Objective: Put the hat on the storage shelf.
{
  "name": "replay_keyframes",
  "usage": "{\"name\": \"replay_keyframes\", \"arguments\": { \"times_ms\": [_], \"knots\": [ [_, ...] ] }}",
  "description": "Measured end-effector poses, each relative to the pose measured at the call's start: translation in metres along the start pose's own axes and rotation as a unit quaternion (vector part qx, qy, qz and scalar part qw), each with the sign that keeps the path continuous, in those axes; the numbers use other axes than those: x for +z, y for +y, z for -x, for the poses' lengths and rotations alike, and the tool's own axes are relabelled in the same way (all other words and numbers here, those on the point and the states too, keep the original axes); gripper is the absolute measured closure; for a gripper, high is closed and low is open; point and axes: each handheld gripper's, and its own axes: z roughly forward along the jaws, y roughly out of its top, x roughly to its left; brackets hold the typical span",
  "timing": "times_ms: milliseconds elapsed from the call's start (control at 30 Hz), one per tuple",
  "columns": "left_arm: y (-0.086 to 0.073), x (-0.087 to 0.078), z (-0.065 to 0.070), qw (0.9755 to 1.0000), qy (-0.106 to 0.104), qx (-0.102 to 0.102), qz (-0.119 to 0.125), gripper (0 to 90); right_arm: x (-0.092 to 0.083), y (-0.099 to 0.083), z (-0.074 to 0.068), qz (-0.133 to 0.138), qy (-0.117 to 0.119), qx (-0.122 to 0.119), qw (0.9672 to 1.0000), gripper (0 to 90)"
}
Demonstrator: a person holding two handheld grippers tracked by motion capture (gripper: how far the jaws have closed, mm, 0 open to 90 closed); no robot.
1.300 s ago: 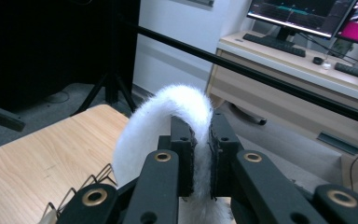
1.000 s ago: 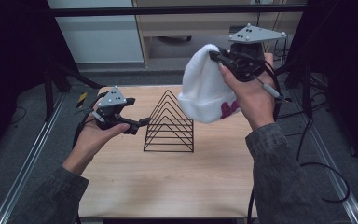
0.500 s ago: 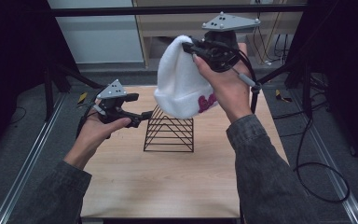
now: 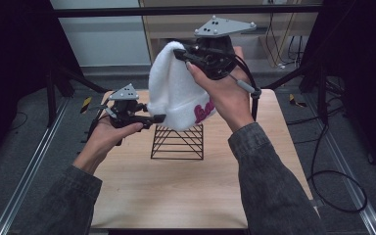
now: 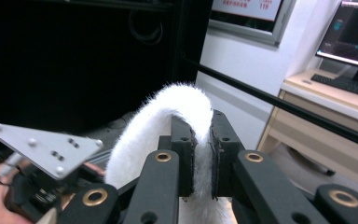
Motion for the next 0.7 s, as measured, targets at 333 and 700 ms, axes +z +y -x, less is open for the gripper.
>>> {"name": "replay_keyframes", "arguments": {
  "times_ms": [333,700],
  "knots": [
    [0.004,-0.014,0.0,0.999,0.045,0.0,0.004,74.8,0.008,-0.021,0.023,-0.024,-0.065,0.018,0.9975,82.9],
    [0.0,-0.012,-0.011,0.998,0.061,-0.011,-0.008,75.1,0.033,-0.052,0.038,-0.066,-0.066,0.044,0.9947,82.9]
  ]
}}
